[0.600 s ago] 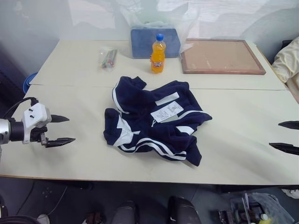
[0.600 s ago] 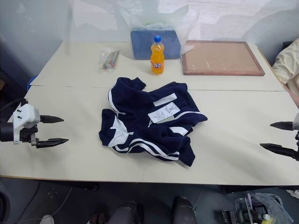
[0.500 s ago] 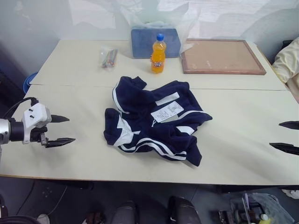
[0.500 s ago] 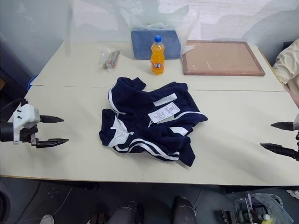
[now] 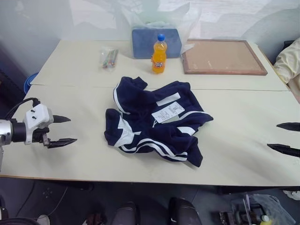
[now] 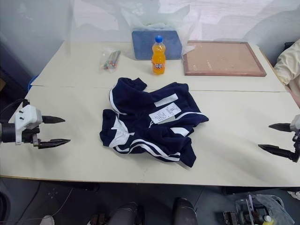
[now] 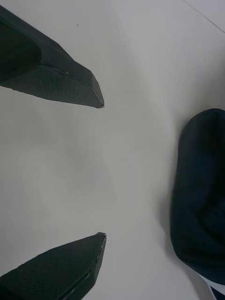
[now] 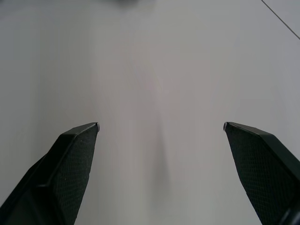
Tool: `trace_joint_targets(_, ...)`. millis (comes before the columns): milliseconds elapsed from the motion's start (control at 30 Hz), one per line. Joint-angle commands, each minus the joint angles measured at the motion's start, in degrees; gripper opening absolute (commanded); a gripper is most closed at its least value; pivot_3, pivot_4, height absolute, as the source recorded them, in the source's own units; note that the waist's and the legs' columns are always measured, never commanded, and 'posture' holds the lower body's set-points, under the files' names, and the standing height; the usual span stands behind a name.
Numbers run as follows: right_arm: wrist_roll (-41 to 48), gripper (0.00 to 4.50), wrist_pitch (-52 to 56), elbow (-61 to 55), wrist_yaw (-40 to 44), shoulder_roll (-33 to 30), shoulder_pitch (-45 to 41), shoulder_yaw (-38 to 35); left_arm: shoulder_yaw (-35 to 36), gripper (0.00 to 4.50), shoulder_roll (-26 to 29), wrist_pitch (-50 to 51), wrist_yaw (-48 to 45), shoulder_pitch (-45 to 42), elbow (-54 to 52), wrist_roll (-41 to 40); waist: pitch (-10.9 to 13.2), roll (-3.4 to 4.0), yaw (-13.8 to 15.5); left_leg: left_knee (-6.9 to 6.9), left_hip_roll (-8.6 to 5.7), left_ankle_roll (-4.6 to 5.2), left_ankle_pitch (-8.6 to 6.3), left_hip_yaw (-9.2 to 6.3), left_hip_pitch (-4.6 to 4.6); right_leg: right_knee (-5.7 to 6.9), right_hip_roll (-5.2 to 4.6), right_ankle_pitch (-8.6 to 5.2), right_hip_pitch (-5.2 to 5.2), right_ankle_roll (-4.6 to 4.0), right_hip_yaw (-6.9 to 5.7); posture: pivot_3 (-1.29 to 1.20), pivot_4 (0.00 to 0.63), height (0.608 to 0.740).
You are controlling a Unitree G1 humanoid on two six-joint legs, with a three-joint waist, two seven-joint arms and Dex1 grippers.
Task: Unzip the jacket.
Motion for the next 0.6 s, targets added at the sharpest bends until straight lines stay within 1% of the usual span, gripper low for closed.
trace_joint_targets(33, 0.53, 4.47, -0.29, -2.09, -0.54, 0.06, 0.07, -1.18, 1.07, 4.48, 0.4, 0.87, -0.02, 0.39, -1.95, -1.0, 0.0, 0.0, 0.0, 0.0, 0.0, 0.0, 0.0, 0.0, 0.0, 0.0, 0.0, 0.0, 0.0, 0.0, 0.0, 0.0, 0.15, 0.74)
trace_joint_targets(400, 1.79, 4.47, 3.29, -4.83, -1.25, 0.4, 0.47, -1.71, 0.98, 4.48, -0.15, 4.67, -0.77, -0.31, -4.15, -2.42, 0.0, 0.0, 0.02, 0.01, 0.0, 0.0, 0.0, 0.01, 0.01, 0.02, 0.0, 0.0, 0.0, 0.0, 0.02, 0.0, 0.15, 0.74)
trace_joint_targets(467, 1.66, 4.47, 3.25, -6.23, -1.69, 0.52, 0.87, -1.7, 0.92, 4.48, -0.37, 6.14, -1.22, -0.27, -6.04, -3.55, 0.0, 0.0, 0.03, 0.01, 0.0, 0.0, 0.0, 0.01, 0.01, 0.02, 0.0, 0.0, 0.0, 0.0, 0.01, 0.0, 0.15, 0.74)
trace_joint_targets(600, 1.79, 4.47, 3.51, -14.36, -4.14, 2.24, 0.74, -0.87, -1.92, 4.48, -2.63, 13.42, -2.8, -1.21, -17.88, -8.36, 0.0, 0.0, 0.17, 0.05, 0.0, 0.0, 0.0, -0.01, 0.0, 0.03, -0.01, 0.01, 0.01, 0.01, 0.04, 0.0, 0.15, 0.74)
